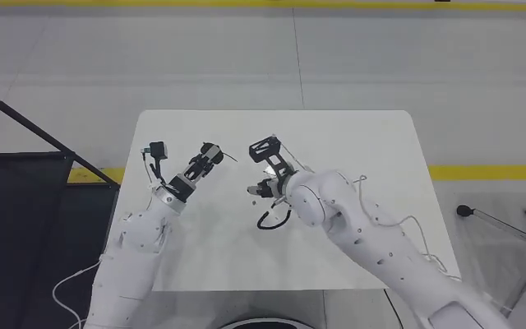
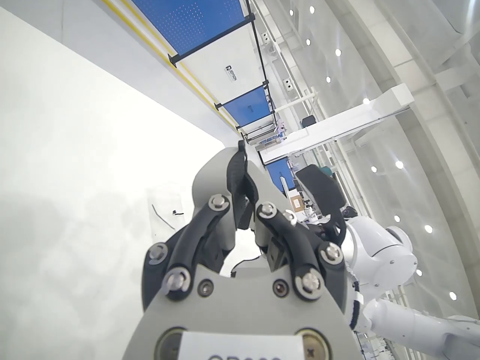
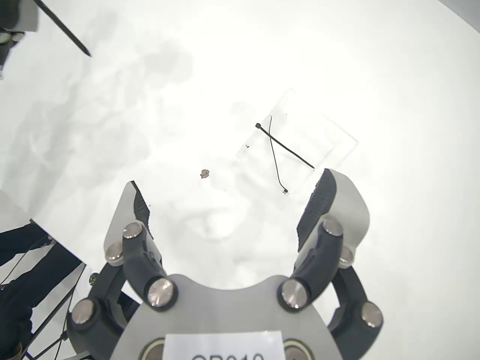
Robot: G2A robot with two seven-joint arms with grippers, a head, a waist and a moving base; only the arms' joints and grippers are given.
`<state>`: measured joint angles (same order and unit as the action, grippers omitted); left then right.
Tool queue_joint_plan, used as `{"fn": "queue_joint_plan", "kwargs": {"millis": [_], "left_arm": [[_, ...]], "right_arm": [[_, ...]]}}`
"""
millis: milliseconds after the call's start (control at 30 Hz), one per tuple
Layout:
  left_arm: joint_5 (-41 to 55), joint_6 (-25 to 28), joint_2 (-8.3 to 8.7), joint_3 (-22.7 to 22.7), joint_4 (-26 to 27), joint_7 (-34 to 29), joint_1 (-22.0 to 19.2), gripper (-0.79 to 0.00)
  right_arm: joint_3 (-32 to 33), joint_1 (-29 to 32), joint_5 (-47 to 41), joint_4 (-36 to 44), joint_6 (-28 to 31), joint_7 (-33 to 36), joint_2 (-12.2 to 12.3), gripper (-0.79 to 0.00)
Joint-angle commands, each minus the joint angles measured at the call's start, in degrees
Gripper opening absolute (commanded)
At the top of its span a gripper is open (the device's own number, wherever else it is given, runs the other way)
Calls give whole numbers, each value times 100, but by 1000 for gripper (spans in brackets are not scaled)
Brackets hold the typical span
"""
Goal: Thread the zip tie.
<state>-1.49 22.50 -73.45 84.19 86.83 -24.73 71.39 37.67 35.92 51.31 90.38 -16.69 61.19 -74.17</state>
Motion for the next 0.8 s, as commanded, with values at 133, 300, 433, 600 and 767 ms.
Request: {"fn": "queue_joint_plan", "kwargs": {"millis": [133, 300, 433, 600, 767], "left_arm": [[38, -83, 10, -11, 43, 85, 34, -785], [215, -27, 34, 136, 70, 138, 106, -785], [300, -30, 58, 245, 77, 123, 147, -785], [419, -35, 77, 327, 64, 137, 173, -785], [492, -29, 84, 336, 64, 127, 181, -785]], "right_arm": [[-442, -397, 340, -514, -92, 140, -258, 0], [-730, -731, 352, -1130, -296, 192, -545, -212], [-861, -916, 324, -1567, -404, 140, -751, -308], [-926, -1043, 302, -2031, -419, -59, -953, -409], [-980, -1145, 236, -2462, -384, -153, -1148, -413]]}}
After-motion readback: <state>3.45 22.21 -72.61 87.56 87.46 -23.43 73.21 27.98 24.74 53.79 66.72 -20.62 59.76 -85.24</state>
